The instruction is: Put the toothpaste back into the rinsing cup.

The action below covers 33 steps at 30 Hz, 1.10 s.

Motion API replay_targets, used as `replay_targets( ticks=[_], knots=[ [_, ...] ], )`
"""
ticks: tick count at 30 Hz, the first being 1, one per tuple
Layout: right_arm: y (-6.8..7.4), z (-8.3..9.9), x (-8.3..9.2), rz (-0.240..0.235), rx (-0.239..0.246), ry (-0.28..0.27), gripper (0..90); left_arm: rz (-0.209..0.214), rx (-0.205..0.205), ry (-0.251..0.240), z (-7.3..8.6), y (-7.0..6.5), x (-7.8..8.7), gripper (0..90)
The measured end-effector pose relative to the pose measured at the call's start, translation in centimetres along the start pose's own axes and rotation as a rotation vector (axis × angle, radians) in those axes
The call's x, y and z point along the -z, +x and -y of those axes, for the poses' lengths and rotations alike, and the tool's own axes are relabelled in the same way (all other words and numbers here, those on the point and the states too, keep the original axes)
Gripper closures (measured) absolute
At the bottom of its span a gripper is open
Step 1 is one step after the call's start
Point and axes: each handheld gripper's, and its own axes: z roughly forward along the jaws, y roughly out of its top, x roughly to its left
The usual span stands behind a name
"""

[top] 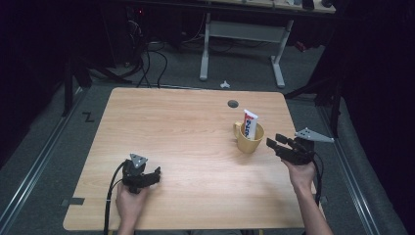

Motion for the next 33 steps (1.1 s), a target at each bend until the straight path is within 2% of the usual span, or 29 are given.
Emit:
replay_targets(
  ticks=[24, 33],
  knots=[
    [-0.8, 1.6, 1.9, 0.009, -0.033, -0.019, 50.2, -0.001, 0.000, 0.000, 0.0, 0.0, 0.0, 21.7],
    [-0.9, 2.4, 2.0, 0.015, -0.046, -0.017, 50.2, -0.001, 0.001, 0.000, 0.0, 0.0, 0.0, 21.7]
  ],
)
